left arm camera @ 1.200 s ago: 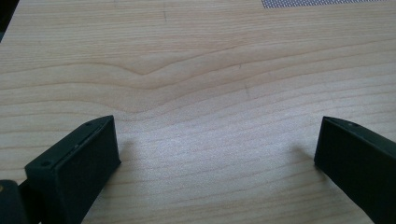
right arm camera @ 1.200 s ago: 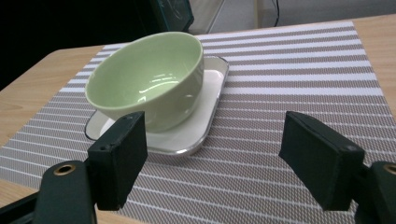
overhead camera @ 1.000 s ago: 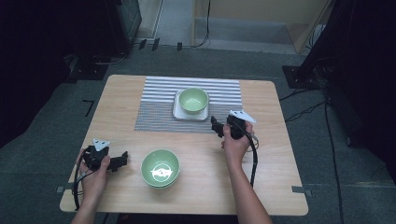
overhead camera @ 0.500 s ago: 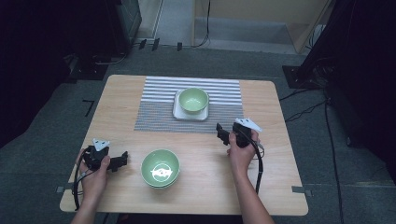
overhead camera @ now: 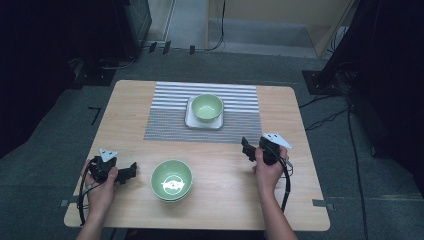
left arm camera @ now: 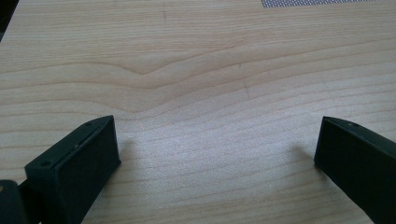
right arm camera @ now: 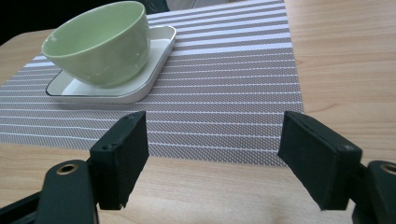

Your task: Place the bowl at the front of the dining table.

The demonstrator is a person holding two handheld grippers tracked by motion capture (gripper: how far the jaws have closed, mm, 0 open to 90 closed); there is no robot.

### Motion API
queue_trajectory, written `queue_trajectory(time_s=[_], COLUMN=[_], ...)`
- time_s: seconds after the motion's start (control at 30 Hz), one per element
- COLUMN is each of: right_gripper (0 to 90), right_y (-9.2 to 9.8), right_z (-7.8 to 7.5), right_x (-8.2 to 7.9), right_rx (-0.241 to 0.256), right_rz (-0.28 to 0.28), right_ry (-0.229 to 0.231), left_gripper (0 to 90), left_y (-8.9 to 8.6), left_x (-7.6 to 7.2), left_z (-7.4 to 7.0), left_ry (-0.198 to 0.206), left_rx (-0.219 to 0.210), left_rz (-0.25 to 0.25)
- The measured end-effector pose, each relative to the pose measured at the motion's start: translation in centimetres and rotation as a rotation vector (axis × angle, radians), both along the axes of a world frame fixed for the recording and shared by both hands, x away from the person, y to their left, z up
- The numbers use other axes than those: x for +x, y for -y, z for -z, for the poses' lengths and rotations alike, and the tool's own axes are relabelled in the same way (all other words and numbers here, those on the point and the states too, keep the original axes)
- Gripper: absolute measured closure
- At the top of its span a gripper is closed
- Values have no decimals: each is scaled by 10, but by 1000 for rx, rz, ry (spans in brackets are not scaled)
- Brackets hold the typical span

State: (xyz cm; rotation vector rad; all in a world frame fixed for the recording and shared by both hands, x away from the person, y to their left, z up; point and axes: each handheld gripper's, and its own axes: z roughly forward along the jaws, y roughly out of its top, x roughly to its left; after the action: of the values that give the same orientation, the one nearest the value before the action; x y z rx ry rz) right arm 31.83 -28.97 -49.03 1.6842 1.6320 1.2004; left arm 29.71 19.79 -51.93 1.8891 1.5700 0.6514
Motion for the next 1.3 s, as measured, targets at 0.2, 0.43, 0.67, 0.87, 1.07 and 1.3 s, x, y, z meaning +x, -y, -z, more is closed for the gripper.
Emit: queue_trajectory(time_s=[0.2, 0.43, 0.67, 0.87, 1.07, 1.3], right_gripper=[233, 226, 224, 222, 222, 222], right_y=[5, 12, 25, 34, 43, 53], right_z=[1, 2, 5, 7, 9, 13], right_x=[-6, -12, -20, -26, -32, -40], right_rx=[-7, -20, -20, -21, -26, -31], right_rz=[6, 16, 39, 54, 71, 90], right_ry=[-1, -6, -6, -8, -11, -24], left_gripper=[0, 0, 0, 0, 0, 0], left_y=[0, 0, 0, 0, 0, 0], left_x=[0, 0, 0, 0, 0, 0], left_z=[0, 0, 0, 0, 0, 0], left_ry=[0, -1, -1, -1, -1, -1], left_rx=[0, 1, 1, 1, 1, 1], left_rz=[0, 1, 1, 1, 1, 1])
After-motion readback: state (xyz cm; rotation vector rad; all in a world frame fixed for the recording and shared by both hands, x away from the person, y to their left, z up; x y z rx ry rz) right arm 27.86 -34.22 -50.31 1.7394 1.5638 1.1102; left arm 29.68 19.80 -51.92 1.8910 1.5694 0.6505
